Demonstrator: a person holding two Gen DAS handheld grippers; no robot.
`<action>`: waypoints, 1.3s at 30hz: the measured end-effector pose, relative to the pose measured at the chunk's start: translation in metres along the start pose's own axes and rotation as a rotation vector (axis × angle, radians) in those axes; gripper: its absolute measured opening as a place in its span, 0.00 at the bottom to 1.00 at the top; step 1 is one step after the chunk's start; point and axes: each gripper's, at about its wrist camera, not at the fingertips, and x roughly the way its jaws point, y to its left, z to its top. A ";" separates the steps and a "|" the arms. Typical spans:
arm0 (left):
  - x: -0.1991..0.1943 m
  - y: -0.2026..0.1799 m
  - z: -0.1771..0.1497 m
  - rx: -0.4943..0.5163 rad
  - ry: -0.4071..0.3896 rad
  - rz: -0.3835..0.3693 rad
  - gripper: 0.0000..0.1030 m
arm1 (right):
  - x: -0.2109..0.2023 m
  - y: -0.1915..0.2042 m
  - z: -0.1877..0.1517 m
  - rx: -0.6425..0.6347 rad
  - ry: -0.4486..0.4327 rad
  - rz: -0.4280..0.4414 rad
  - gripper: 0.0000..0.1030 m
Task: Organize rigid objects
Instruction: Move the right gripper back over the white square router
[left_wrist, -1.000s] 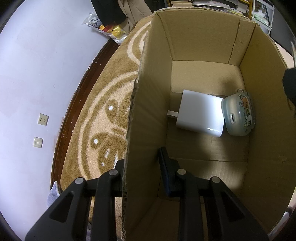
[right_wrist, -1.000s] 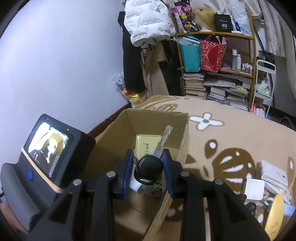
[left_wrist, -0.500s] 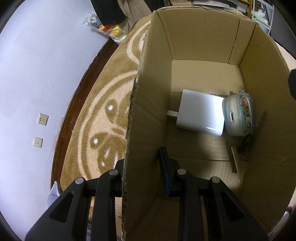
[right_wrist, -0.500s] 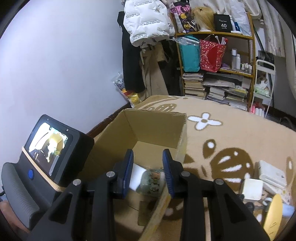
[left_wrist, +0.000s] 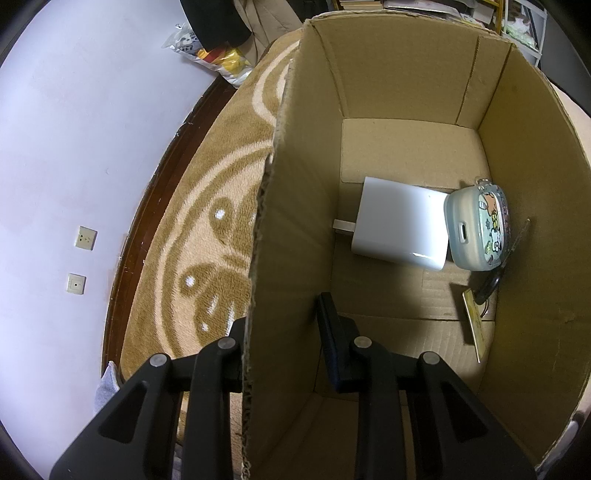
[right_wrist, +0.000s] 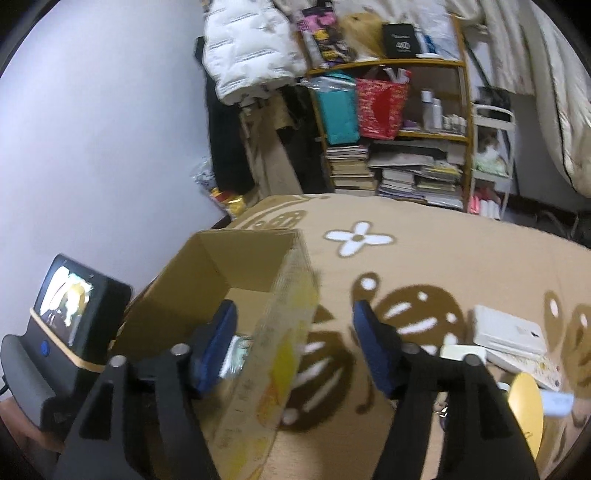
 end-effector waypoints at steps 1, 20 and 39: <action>0.000 0.000 0.000 0.000 0.000 0.000 0.25 | 0.000 -0.006 0.001 0.013 0.001 -0.013 0.76; 0.000 -0.001 -0.001 0.006 0.000 0.004 0.26 | 0.015 -0.095 -0.008 0.219 0.112 -0.180 0.94; 0.002 -0.002 -0.001 0.009 0.006 0.003 0.26 | 0.042 -0.134 -0.027 0.343 0.253 -0.215 0.74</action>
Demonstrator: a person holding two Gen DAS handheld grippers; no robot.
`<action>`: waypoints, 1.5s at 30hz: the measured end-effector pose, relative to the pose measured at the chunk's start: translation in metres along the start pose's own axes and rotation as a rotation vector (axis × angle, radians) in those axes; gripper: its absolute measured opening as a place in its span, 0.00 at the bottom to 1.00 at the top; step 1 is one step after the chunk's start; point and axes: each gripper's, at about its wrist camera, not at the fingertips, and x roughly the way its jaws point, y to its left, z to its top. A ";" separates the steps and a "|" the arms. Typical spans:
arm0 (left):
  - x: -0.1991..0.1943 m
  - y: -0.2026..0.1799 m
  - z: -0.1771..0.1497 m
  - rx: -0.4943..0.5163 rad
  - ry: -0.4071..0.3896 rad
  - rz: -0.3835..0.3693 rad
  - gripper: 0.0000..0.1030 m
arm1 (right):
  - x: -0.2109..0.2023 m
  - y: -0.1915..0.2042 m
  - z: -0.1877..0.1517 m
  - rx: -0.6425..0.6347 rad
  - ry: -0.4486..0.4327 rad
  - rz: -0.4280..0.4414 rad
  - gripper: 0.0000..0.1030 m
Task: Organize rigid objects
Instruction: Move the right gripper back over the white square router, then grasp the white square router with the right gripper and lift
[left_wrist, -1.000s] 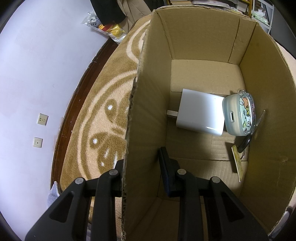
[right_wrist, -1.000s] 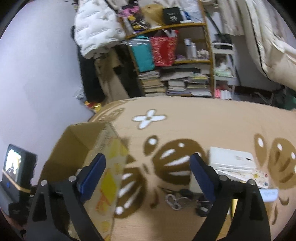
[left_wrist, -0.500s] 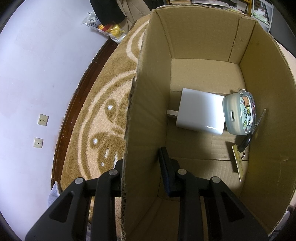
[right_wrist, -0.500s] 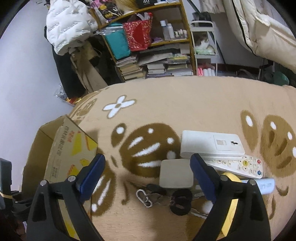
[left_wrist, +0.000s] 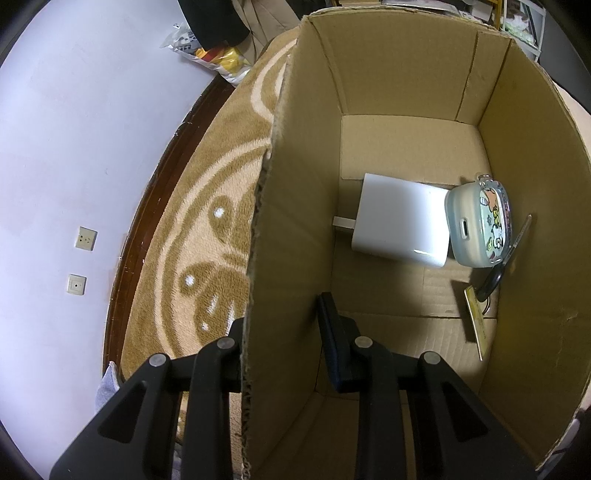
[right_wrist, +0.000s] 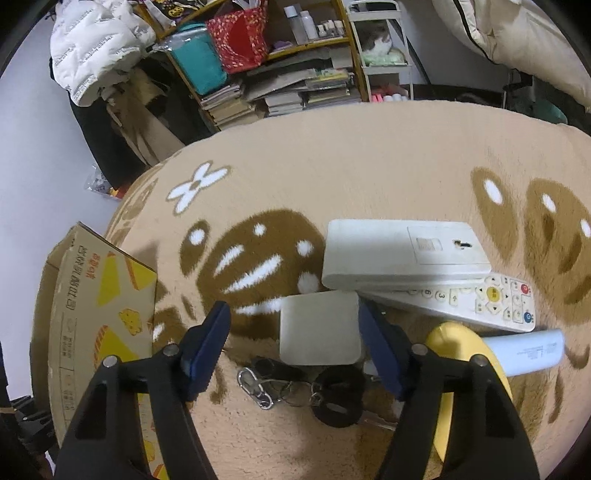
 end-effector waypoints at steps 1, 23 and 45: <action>0.000 0.000 0.000 0.000 0.000 0.000 0.26 | 0.001 0.000 0.000 -0.001 0.001 -0.002 0.74; 0.000 0.000 0.000 0.001 0.001 0.001 0.26 | 0.015 -0.002 -0.001 -0.004 0.005 -0.028 0.69; 0.001 -0.001 -0.001 0.002 0.005 0.001 0.26 | -0.005 0.041 -0.011 -0.158 -0.095 -0.039 0.51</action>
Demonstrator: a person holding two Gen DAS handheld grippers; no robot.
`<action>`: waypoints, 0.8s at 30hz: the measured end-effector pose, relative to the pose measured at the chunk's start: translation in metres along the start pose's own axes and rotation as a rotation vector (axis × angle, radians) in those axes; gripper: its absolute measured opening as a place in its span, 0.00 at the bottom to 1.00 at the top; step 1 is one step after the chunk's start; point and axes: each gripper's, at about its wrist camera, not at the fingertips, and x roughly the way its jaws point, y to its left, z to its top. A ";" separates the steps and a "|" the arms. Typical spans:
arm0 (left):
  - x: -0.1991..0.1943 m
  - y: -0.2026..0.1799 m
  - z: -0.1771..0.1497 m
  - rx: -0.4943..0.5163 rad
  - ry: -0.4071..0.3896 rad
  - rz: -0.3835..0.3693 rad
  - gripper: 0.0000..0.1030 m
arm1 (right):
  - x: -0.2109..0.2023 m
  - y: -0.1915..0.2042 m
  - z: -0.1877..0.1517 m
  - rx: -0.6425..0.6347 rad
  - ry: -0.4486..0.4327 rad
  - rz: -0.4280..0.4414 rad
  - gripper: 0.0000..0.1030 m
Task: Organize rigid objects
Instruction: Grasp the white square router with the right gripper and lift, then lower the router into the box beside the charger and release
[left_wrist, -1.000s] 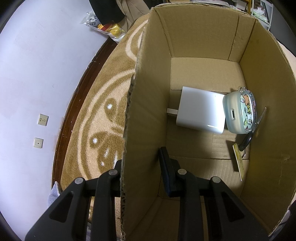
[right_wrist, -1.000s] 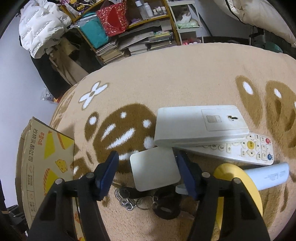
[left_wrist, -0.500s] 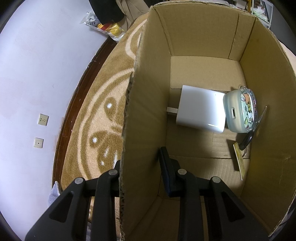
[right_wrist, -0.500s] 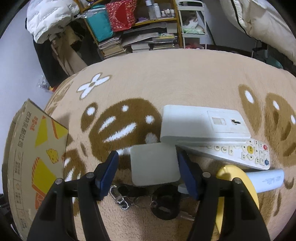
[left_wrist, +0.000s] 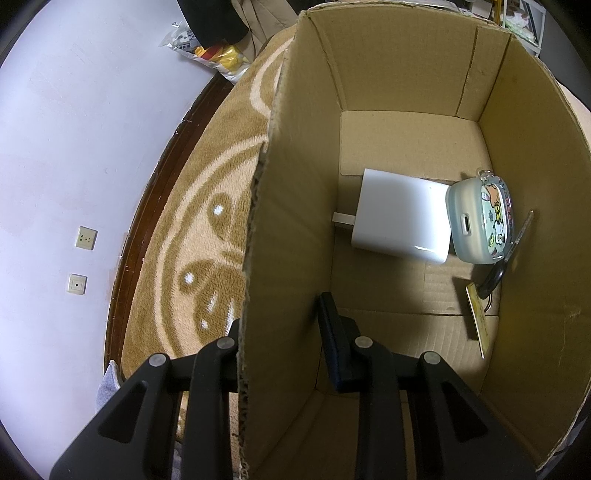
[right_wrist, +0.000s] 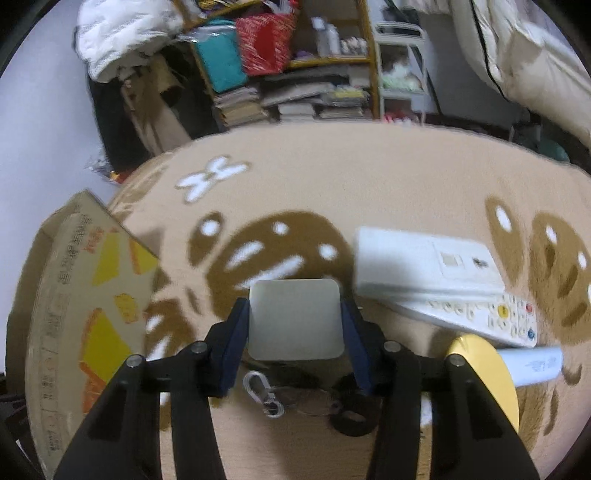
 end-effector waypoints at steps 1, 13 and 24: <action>0.000 0.000 0.000 0.000 0.000 0.000 0.26 | -0.004 0.005 0.001 -0.012 -0.016 0.005 0.51; 0.000 0.000 -0.002 0.005 0.000 0.002 0.26 | -0.065 0.073 0.015 -0.177 -0.199 0.178 0.51; 0.000 0.001 -0.001 0.004 0.002 0.000 0.26 | -0.092 0.126 0.001 -0.319 -0.243 0.290 0.51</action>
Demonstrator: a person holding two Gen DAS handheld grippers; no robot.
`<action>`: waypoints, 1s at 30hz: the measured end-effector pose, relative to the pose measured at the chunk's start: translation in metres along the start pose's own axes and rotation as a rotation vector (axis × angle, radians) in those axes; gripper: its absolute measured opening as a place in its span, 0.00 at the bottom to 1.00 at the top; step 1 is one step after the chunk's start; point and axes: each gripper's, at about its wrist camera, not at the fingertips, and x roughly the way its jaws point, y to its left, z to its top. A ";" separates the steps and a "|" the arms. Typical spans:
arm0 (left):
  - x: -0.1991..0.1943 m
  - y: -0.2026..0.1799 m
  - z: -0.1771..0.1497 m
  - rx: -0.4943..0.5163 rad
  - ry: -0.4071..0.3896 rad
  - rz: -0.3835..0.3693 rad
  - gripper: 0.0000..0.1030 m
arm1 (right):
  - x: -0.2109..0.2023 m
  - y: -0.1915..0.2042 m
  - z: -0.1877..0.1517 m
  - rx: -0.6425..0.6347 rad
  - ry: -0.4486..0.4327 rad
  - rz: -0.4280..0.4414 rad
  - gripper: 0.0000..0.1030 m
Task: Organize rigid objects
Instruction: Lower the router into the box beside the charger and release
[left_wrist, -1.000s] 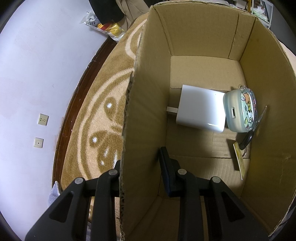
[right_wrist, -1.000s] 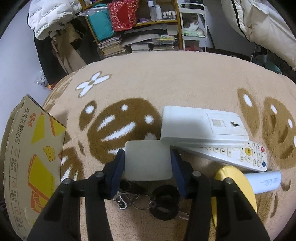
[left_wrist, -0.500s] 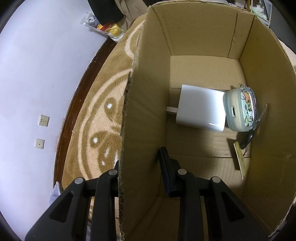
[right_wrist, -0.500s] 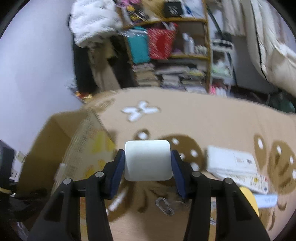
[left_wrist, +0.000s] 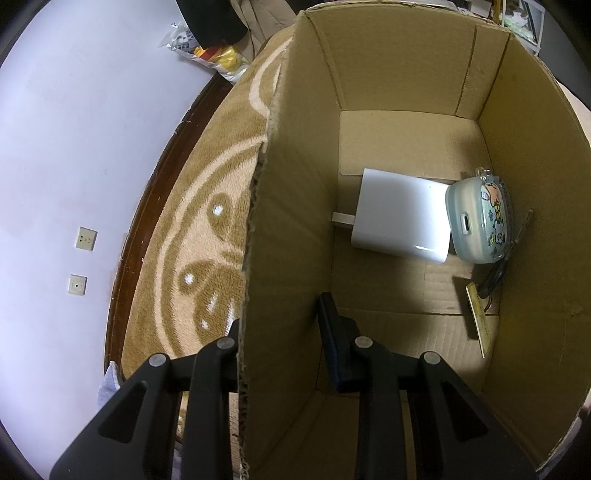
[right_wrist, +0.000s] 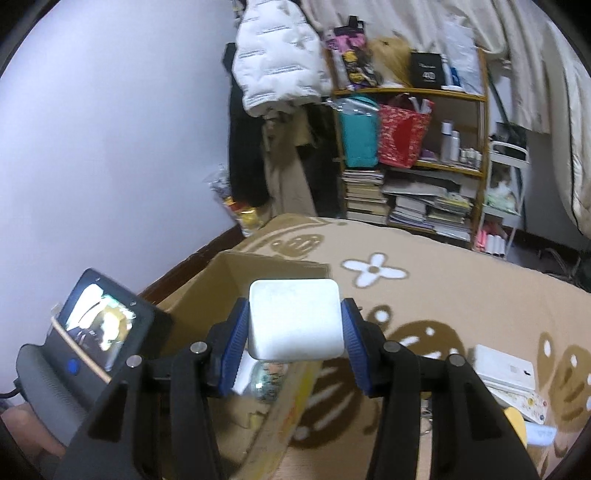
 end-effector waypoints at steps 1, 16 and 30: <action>0.000 0.000 0.000 0.001 0.000 0.000 0.26 | 0.002 0.002 -0.001 -0.008 0.005 0.006 0.51; 0.001 0.002 0.002 -0.006 0.004 -0.007 0.26 | 0.016 0.016 -0.019 -0.055 0.065 0.060 0.51; 0.002 0.006 0.002 -0.004 0.006 -0.007 0.26 | 0.018 0.018 -0.019 -0.055 0.091 0.053 0.51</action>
